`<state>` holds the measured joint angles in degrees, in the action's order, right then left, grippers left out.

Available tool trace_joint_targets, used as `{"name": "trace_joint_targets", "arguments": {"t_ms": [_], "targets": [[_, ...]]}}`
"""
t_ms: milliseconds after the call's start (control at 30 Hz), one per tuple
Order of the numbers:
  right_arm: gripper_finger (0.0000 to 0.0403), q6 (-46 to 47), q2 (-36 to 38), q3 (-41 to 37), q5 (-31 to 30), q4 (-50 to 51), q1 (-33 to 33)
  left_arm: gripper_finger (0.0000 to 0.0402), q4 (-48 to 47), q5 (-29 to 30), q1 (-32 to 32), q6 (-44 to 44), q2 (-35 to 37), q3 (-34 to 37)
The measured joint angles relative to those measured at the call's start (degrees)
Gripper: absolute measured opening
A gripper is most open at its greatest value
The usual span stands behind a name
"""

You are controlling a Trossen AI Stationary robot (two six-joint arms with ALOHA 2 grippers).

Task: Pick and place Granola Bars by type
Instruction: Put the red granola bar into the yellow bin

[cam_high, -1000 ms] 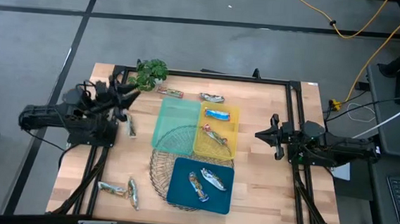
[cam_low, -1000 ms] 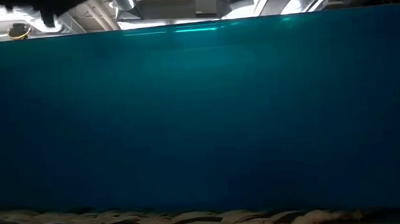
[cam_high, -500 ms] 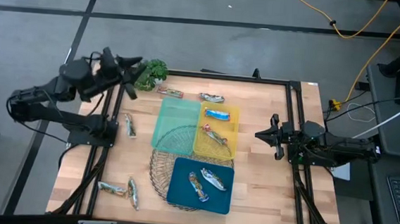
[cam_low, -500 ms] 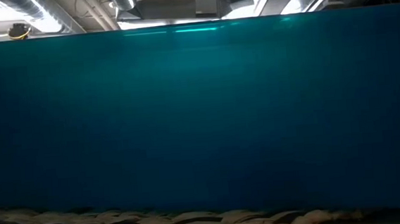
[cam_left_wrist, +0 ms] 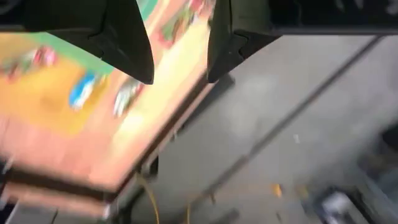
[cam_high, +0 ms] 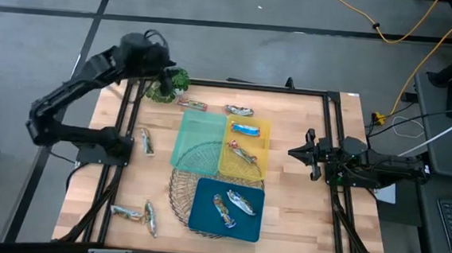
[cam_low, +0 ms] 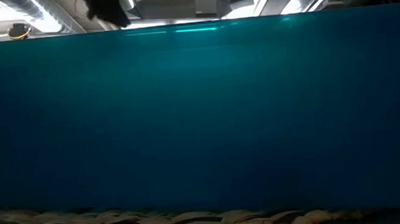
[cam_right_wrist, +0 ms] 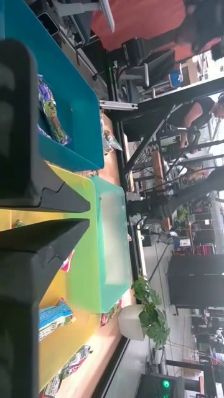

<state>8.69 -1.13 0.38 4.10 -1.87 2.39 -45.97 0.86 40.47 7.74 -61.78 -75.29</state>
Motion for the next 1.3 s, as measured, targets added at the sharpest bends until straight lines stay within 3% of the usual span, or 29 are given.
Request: {"name": "trace_joint_targets", "arguments": {"t_ms": [100,300,600,867,1300], "targets": [[0.0032,-0.1,0.0,0.0,0.0,0.0,0.0,0.0143,-1.8,-5.1,4.8,4.7,-3.7,0.0],[0.0032,0.0,0.0,0.0,0.0,0.0,0.0,0.0146,-4.3,-9.5,9.7,16.0,-10.9,0.0],[0.0032,-0.1,0.0,0.0,0.0,0.0,0.0,0.0209,-5.6,-9.3,9.1,30.6,-21.2,0.0],[0.0032,0.0,0.0,0.0,0.0,0.0,0.0,0.0263,-5.5,-8.7,8.4,35.8,-29.1,0.0],[0.0032,0.0,0.0,0.0,0.0,0.0,0.0,0.0255,-4.7,-8.1,7.7,39.6,-38.4,0.1]]}}
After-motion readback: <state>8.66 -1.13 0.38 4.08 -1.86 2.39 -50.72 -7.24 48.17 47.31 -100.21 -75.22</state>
